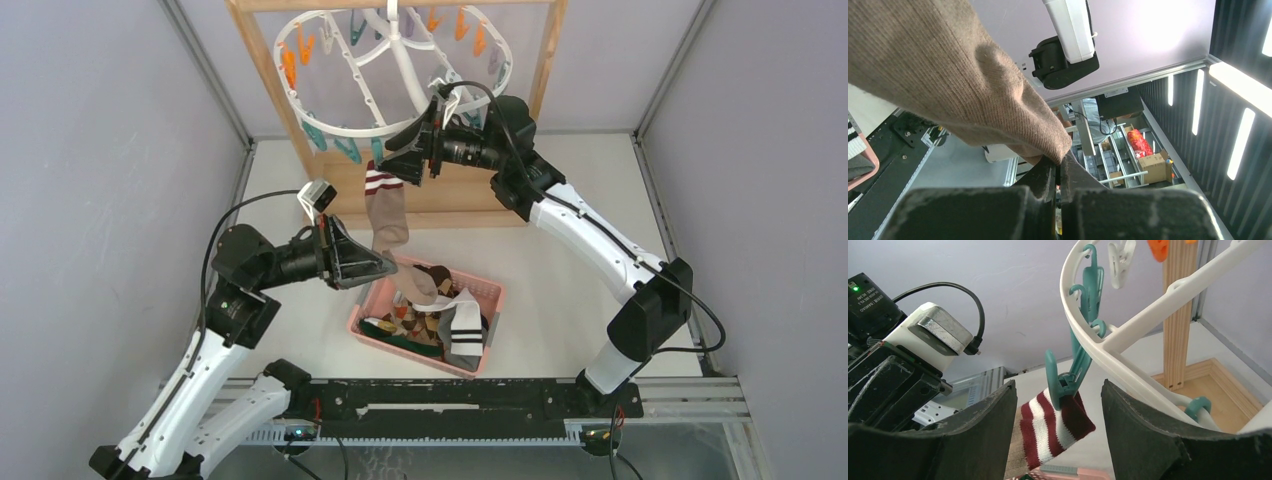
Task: Remove the socks clipped to the hanger
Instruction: Remove the sock from the hanger.
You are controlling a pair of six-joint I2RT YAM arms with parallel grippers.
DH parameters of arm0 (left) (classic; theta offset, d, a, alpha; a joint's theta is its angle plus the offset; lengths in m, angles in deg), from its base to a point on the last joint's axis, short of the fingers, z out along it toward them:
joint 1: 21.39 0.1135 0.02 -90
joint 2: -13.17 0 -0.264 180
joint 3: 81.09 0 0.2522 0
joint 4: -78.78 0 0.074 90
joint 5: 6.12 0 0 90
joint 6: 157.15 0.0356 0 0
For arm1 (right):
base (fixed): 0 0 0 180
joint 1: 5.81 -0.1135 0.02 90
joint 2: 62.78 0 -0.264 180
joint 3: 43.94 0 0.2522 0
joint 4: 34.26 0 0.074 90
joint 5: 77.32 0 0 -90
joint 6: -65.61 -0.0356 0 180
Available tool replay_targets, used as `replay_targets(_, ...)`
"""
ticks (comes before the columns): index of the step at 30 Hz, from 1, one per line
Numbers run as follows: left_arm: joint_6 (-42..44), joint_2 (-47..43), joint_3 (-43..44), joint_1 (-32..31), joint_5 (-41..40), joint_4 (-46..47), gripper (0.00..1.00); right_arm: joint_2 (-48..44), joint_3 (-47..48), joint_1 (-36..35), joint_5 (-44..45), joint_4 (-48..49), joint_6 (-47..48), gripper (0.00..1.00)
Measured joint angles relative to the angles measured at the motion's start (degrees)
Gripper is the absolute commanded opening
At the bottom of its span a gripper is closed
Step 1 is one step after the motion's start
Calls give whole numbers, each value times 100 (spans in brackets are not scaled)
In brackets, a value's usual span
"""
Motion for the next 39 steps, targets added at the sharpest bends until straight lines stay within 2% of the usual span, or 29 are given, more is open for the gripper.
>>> replay_targets(14, 0, -103, -120, 0, 2, -136, 0, 129, 0, 55, -2, 538, -485, 71)
replay_targets(27, 4, -94, -188, 0, 4, -240, 0, 140, -61, 168, 63, 551, -706, 71)
replay_targets(39, 55, 170, -186, 11, 26, -243, 0, -402, -1137, 68, 927, 647, -553, 71)
